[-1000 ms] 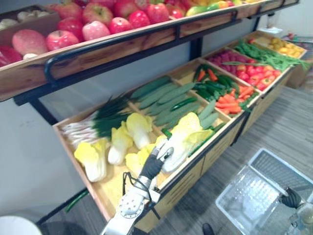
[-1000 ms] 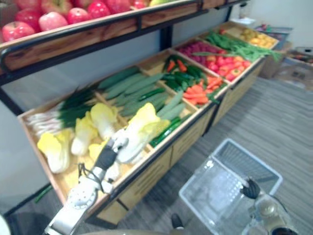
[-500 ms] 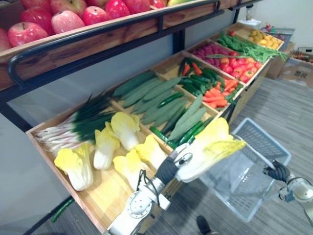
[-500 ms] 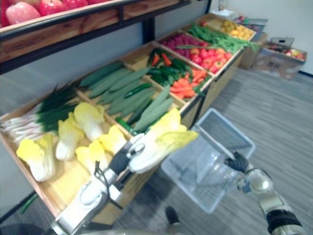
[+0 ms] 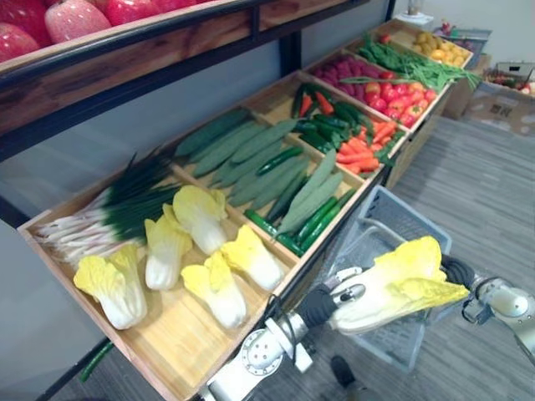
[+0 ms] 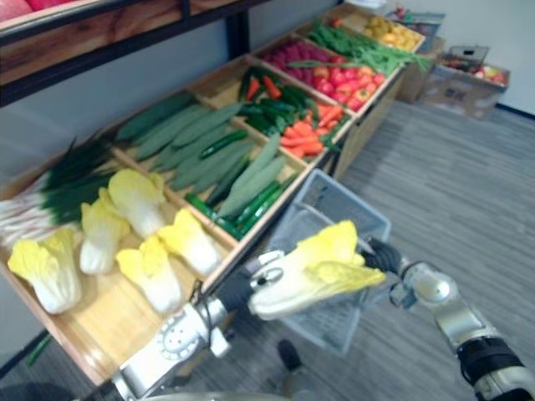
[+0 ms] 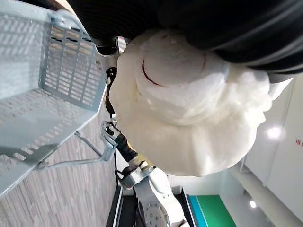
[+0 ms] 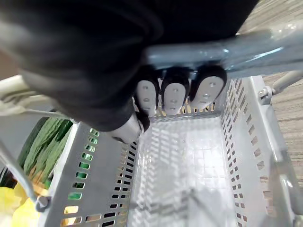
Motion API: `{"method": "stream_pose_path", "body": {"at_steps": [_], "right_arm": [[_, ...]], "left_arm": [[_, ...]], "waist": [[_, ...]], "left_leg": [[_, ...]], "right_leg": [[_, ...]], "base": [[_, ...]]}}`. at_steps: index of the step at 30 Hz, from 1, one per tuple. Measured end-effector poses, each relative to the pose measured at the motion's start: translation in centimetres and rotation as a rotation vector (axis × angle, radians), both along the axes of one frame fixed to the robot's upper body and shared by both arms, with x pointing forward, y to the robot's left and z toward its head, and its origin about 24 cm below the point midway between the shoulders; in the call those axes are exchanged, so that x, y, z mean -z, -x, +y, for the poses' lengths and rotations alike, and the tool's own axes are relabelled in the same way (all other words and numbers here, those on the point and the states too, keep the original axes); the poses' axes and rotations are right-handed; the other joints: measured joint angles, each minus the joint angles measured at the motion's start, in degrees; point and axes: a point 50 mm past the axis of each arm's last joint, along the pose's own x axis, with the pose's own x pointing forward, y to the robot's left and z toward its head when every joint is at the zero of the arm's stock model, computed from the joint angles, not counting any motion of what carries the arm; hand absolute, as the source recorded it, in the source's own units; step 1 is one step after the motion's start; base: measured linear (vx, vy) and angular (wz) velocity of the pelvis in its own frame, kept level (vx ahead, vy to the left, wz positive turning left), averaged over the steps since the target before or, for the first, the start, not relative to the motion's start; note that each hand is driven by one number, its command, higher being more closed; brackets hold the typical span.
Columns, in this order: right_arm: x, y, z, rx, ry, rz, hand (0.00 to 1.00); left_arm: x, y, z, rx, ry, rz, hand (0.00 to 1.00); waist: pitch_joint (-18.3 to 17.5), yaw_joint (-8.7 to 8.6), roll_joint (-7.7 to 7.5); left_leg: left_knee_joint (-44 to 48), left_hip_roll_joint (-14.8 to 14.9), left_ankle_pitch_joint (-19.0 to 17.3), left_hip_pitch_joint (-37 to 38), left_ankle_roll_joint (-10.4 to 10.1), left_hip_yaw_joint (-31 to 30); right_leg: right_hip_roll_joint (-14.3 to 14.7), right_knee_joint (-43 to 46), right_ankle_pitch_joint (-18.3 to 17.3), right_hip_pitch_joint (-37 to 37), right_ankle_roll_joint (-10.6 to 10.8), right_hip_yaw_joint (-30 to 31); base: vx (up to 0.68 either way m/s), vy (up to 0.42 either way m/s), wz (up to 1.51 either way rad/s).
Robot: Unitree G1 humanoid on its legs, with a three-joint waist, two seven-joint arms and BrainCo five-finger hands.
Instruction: Pick vegetable in the basket
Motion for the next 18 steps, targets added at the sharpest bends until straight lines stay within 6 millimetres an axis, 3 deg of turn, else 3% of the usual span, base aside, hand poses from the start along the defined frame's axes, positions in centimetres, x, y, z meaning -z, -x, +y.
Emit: {"method": "stream_pose_path", "body": {"at_steps": [7,13,18], "right_arm": [[-2.4,0.5,-0.2,-0.121,0.057,0.051,1.0],[-3.2,0.8,0.1,-0.172,0.039,0.075,1.0],[-3.4,1.4,0.6,-0.226,0.033,0.102,1.0]], "left_arm": [[1.5,0.0,-0.7,0.04,-0.058,0.036,1.0],[3.3,0.1,-0.5,0.046,-0.149,0.053,1.0],[4.3,-1.0,-1.0,0.054,-0.255,0.006,1.0]], "waist": [[0.3,-0.2,0.24],[0.3,-1.6,0.23],[0.3,-2.11,0.2]], "left_leg": [[0.2,0.0,0.0,-1.0,0.0,-0.3],[-0.5,-1.0,0.1,-0.8,0.2,-0.4],[-0.5,-1.5,-0.1,-0.8,0.5,-0.2]], "right_leg": [[0.0,0.2,0.0,-0.9,0.0,0.0],[-0.5,0.1,0.0,-1.0,0.1,0.4],[-0.4,-0.1,0.2,-1.1,0.3,1.0]], "base": [[0.03,-0.022,-0.01],[0.0,-0.003,-0.01],[0.01,-0.01,-0.03]]}}
